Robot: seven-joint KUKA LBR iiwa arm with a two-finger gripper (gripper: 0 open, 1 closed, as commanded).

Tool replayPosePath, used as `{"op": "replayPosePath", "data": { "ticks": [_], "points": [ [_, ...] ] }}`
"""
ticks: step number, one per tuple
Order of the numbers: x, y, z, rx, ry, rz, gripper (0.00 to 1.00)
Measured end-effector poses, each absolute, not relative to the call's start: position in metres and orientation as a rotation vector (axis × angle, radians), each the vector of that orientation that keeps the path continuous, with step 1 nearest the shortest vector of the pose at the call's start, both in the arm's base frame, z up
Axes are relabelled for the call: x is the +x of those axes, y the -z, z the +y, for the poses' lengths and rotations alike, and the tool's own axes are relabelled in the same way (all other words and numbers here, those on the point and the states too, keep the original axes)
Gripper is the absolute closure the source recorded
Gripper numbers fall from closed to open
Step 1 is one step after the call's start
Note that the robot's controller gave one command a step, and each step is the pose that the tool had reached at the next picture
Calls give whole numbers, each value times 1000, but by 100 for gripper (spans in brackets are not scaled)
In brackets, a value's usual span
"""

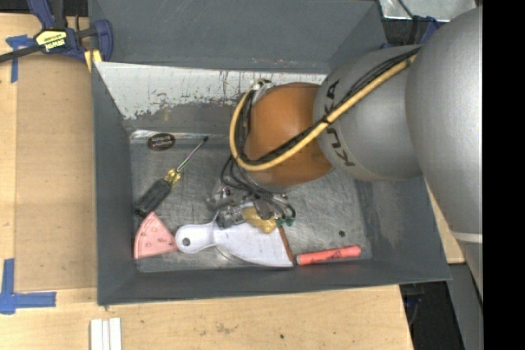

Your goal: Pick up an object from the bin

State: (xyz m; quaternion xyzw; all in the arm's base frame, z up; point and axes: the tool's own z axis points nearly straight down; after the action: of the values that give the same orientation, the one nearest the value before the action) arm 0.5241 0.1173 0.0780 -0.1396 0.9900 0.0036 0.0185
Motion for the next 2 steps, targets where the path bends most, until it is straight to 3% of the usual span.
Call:
{"op": "replayPosePath", "data": {
  "ticks": [1, 2],
  "points": [
    [524, -113, 110, -446, -3, 3101, 100],
    [548, -149, 93, -447, 0, 3101, 100]
  ]
}}
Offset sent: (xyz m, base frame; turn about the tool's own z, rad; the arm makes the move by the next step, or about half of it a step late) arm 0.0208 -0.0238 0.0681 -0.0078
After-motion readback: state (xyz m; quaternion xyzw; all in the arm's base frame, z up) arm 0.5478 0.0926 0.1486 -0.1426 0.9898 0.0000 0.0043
